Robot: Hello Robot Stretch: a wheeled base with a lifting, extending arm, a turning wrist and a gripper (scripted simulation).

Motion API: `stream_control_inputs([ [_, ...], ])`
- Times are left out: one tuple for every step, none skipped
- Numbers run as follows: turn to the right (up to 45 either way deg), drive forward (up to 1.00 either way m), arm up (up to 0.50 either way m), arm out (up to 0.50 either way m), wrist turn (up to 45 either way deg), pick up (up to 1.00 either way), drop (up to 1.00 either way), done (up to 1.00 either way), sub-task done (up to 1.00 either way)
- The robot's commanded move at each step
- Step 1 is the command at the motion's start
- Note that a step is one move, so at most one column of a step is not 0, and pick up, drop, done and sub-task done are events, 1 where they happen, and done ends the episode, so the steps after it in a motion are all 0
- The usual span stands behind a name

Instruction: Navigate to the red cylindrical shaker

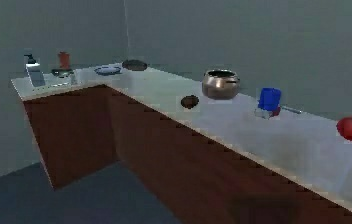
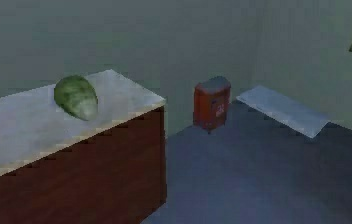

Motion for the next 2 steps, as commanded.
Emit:
stream_control_inputs([
  [-45.0, 0.0, 0.0, 0.0, 0.0, 0.0, 0.0, 0.0, 0.0],
  [-45.0, 0.0, 0.0, 0.0, 0.0, 0.0, 0.0, 0.0, 0.0],
])
